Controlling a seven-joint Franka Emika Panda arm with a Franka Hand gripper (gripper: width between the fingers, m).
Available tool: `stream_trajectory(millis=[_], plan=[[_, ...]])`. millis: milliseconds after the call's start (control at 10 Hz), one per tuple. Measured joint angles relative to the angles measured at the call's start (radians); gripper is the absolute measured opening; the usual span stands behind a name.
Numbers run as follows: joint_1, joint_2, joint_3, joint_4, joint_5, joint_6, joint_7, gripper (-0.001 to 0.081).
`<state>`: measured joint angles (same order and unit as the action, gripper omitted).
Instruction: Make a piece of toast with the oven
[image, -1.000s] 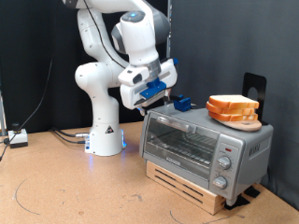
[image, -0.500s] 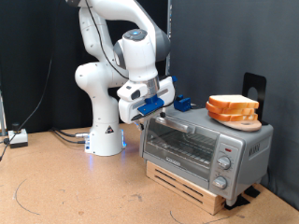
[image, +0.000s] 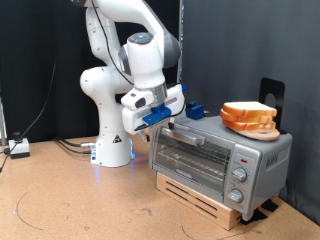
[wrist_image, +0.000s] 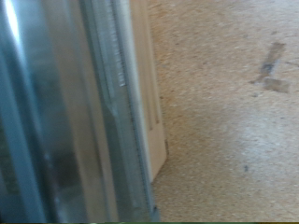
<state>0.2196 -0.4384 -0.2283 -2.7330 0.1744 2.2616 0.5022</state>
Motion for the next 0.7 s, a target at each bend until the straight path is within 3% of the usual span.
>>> stream_trajectory(millis=[300,700], plan=[[-0.049,0.088,-0.002,0.048,-0.03,0.029,0.023,0.0807],[-0.059,0.247,-0.003,0.156,-0.013,0.098,0.03,0.0807]])
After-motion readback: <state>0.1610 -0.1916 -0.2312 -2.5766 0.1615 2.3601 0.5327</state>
